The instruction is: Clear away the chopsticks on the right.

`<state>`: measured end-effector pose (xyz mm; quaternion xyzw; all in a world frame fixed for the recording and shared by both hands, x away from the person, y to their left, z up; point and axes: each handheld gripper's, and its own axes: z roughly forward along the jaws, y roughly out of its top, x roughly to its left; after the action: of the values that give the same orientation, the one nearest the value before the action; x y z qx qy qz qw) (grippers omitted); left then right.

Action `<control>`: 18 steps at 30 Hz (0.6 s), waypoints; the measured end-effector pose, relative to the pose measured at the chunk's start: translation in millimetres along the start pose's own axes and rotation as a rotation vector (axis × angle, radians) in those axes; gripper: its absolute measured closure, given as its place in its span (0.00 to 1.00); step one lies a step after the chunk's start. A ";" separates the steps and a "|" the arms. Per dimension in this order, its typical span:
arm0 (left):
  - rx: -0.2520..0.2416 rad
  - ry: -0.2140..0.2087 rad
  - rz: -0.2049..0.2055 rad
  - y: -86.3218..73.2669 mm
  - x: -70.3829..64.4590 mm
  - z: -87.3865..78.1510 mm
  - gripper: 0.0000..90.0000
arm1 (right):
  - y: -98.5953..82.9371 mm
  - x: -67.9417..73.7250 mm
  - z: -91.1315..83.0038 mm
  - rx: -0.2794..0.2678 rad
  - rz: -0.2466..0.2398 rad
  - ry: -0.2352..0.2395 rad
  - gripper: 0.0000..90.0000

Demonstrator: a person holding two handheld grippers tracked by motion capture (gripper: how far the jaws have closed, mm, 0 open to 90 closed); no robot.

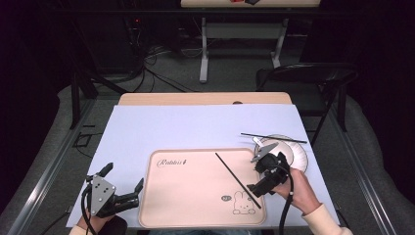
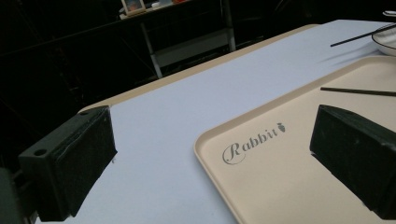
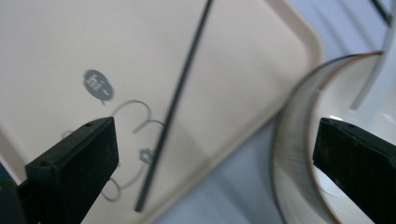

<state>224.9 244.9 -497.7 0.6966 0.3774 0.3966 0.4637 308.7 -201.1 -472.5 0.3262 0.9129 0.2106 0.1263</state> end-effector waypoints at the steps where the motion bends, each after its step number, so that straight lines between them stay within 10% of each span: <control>1: -0.001 0.002 -0.003 0.0 0.2 0.1 0.00 | 0.0 0.0 0.0 0.000 0.000 0.000 0.00; 2: 0.000 0.001 -0.004 0.0 0.4 0.0 0.00 | -6.1 -46.0 -34.4 -0.034 -0.058 -0.068 0.00; 18: 0.002 0.001 -0.004 0.1 0.3 0.3 0.00 | 7.3 -139.2 -41.2 0.010 -0.098 -0.055 0.00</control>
<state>225.2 245.1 -497.7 0.6961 0.3793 0.3958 0.4635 402.7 -298.7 -419.9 0.2873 0.9250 0.1908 0.1598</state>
